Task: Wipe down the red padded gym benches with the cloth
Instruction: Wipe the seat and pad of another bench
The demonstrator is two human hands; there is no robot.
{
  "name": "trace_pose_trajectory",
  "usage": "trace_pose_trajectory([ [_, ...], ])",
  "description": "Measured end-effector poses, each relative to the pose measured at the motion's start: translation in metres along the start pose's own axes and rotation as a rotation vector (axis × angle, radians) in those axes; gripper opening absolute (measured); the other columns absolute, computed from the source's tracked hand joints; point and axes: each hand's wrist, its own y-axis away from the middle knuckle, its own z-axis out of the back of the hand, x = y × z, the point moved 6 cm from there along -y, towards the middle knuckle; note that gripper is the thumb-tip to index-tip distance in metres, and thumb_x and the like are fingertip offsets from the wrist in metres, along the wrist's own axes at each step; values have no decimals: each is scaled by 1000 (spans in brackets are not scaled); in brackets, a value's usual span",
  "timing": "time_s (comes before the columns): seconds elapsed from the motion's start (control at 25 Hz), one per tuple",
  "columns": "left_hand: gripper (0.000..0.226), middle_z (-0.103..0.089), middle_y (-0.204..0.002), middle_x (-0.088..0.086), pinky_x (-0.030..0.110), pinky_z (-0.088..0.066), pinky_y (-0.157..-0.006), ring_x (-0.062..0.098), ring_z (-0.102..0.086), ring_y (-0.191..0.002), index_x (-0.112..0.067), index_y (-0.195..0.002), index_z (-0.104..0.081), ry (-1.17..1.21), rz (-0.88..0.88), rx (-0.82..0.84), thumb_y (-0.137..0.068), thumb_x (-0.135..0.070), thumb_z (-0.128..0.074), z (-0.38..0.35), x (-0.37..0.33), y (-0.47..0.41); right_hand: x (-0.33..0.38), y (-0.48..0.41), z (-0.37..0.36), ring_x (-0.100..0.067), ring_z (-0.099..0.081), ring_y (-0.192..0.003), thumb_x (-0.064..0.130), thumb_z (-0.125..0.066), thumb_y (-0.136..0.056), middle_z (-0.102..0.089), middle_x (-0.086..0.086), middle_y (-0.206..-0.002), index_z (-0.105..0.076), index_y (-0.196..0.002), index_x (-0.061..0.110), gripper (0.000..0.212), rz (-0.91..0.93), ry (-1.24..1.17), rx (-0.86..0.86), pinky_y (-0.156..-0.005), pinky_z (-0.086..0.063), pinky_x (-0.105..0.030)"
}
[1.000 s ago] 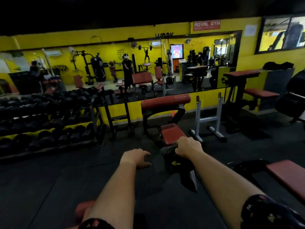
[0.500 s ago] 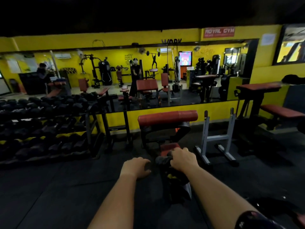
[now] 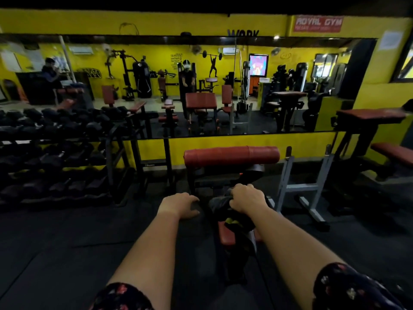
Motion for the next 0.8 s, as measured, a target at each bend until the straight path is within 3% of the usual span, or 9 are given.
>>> trace_pose_trajectory([
  [0.2, 58, -42, -149, -3, 42, -45, -102, 22, -45, -134, -38, -148, -37, 145, 55, -51, -94, -50, -55, 29, 70, -102, 24, -123, 7, -33, -46, -122, 26, -52, -94, -55, -11, -123, -54, -124, 9, 35, 9, -44, -22, -91, -45, -42],
  [0.4, 64, -39, -153, 1, 39, -39, -109, 23, -43, -136, -31, -150, -37, 295, 137, -70, -93, -49, -59, 42, 148, -167, 72, -220, -17, -32, -48, -116, 27, -53, -92, -57, -10, -119, -54, -123, 11, 35, 79, -120, 20, -78, -43, -39],
  [0.8, 66, -34, -156, 0, 42, -38, -110, 23, -38, -139, -36, -151, -32, 330, 408, -84, -93, -54, -57, 80, 333, -222, 225, -404, -19, -34, -48, -123, 26, -52, -94, -55, -10, -130, -54, -129, 13, 38, 403, -88, 48, -92, -47, -43],
])
